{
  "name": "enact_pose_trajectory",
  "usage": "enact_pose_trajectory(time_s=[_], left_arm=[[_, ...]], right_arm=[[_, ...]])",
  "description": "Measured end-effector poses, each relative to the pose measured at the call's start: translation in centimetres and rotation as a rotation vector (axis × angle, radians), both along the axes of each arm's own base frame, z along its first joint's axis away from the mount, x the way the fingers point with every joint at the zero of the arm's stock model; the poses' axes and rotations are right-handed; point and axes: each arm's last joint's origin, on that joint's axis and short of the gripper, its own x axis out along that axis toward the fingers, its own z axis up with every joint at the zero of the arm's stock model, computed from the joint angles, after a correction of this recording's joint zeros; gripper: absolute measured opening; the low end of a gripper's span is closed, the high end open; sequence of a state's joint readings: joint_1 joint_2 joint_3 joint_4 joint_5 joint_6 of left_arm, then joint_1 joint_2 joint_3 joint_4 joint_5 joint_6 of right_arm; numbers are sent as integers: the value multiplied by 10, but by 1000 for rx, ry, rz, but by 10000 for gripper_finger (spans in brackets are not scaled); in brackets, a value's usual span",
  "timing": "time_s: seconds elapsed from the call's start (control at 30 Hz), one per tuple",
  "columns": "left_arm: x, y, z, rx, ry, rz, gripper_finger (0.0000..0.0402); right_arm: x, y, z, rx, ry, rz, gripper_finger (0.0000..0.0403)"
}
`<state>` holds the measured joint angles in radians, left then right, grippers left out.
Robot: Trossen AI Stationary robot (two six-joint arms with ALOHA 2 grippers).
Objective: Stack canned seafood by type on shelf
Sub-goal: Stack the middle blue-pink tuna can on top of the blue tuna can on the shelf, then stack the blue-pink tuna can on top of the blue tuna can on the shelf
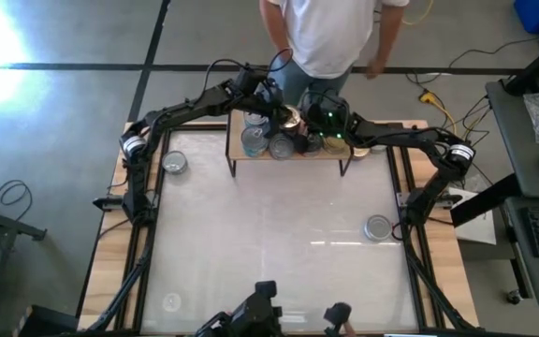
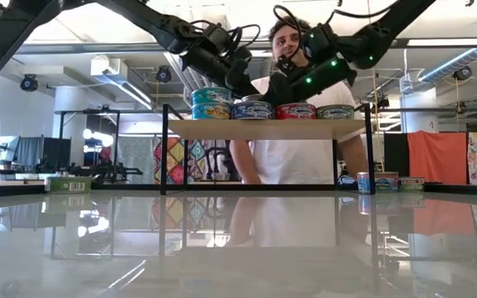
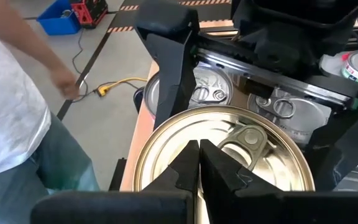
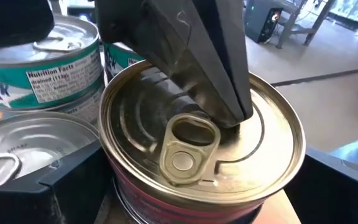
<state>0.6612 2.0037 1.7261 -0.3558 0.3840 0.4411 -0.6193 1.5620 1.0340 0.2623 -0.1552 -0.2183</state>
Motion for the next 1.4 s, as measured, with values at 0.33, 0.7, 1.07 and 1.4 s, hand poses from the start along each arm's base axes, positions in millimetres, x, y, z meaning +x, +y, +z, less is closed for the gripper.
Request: enact_pose_trajectory(time_s=[0.33,0.7,1.07,1.4], left_arm=[[-3,2,-3,9,23,27,0],[-4,3,-2,13,33,45,0],[-2,4,5,-1,-31,66,0],[-13,-5,46,72,-159,92,0]], right_arm=[[-7,-9,4,57,-39,46,399],[-12,-7,12,8,-27,54,400],[-36,11,48,-3,57,22,400],[-69,47,99,156,411,-146,400]])
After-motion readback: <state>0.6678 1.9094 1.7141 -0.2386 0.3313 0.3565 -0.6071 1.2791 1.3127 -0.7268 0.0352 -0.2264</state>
